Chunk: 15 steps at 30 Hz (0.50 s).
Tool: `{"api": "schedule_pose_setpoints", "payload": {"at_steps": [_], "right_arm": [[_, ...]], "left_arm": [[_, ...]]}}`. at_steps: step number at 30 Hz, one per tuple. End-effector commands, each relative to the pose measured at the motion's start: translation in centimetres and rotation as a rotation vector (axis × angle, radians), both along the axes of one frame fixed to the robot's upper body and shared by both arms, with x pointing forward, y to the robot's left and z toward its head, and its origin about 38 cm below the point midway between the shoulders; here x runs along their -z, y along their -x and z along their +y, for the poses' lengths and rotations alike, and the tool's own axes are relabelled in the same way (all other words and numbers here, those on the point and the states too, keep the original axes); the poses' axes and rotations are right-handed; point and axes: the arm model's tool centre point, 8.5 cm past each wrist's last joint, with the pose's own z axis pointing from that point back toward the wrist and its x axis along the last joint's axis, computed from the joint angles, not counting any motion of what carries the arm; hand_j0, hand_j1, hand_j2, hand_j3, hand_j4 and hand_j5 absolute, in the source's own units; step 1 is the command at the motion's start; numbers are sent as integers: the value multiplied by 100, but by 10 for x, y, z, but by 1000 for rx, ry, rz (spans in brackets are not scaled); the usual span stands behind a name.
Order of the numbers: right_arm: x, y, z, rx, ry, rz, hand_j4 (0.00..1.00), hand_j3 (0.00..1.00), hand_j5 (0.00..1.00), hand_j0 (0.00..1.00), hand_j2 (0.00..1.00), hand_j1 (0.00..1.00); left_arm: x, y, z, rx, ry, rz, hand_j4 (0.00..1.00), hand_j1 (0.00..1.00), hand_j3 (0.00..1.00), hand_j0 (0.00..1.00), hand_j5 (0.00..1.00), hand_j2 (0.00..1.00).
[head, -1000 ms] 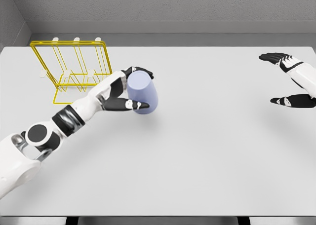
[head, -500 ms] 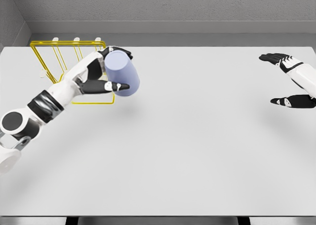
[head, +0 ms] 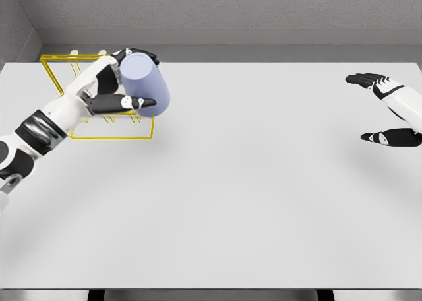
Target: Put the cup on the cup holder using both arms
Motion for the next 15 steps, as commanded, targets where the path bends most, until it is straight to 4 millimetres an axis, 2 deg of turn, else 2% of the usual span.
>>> {"api": "schedule_pose_setpoints", "payload": {"at_steps": [1, 10, 15], "right_arm": [[-1, 0, 0, 0, -8, -1, 100, 100, 100, 100, 100, 100], [-1, 0, 0, -1, -8, -2, 100, 100, 100, 100, 100, 100], [-2, 0, 1, -3, -7, -4, 100, 100, 100, 100, 100, 100]], "left_arm": [[-4, -2, 8, -17, 4, -2, 59, 59, 59, 59, 59, 59], [-10, -3, 24, -48, -12, -4, 59, 59, 59, 59, 59, 59], [-2, -10, 38, -90, -6, 11, 59, 59, 59, 59, 59, 59]]}}
